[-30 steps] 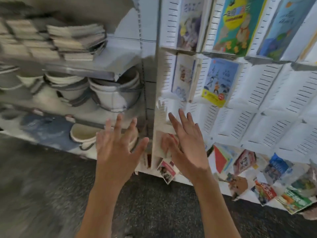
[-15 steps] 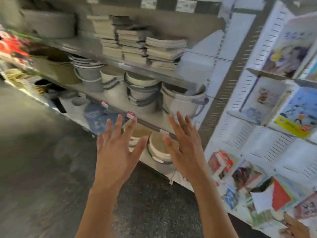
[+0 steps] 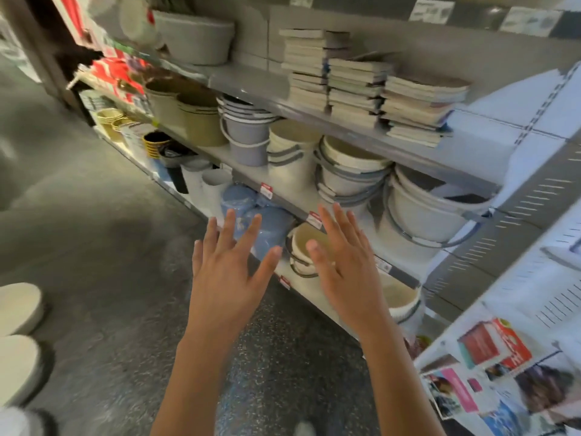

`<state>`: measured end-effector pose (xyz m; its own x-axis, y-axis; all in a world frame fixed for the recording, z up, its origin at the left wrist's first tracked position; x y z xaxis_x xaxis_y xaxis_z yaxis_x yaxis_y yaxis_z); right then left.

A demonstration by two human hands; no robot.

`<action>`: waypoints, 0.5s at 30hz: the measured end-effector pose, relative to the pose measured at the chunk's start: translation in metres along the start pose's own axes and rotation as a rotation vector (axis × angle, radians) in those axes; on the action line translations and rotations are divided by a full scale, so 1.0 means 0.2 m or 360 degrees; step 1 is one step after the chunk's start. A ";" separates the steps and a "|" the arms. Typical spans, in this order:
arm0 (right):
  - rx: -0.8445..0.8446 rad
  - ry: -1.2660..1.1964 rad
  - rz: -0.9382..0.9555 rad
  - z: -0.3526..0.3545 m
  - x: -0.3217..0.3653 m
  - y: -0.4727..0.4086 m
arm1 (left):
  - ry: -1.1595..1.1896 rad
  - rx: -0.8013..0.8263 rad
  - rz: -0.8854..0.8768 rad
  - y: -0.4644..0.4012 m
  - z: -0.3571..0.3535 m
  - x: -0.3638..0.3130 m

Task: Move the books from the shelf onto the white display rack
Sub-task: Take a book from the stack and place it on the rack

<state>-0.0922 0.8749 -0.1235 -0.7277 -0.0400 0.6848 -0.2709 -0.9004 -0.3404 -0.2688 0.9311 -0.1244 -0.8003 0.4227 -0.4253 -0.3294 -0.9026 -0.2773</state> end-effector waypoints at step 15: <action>-0.0017 -0.0245 0.0272 -0.58 0.08 -1.23 | -0.0163 -0.0160 0.0181 -1.09 0.09 0.56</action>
<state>-0.1107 1.1457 -0.1047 -0.6589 -0.2583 0.7065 -0.1592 -0.8701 -0.4665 -0.2965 1.1746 -0.0956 -0.8779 0.3032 -0.3705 -0.1862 -0.9292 -0.3192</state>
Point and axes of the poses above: each hand's wrist, its own y-axis away from the middle knuckle, its own z-axis out of the back of the hand, x = y × z, the point moved 6 cm from there along -y, towards the middle knuckle, and after that the axes turned 9 degrees about -y, right-handed, at the moved point
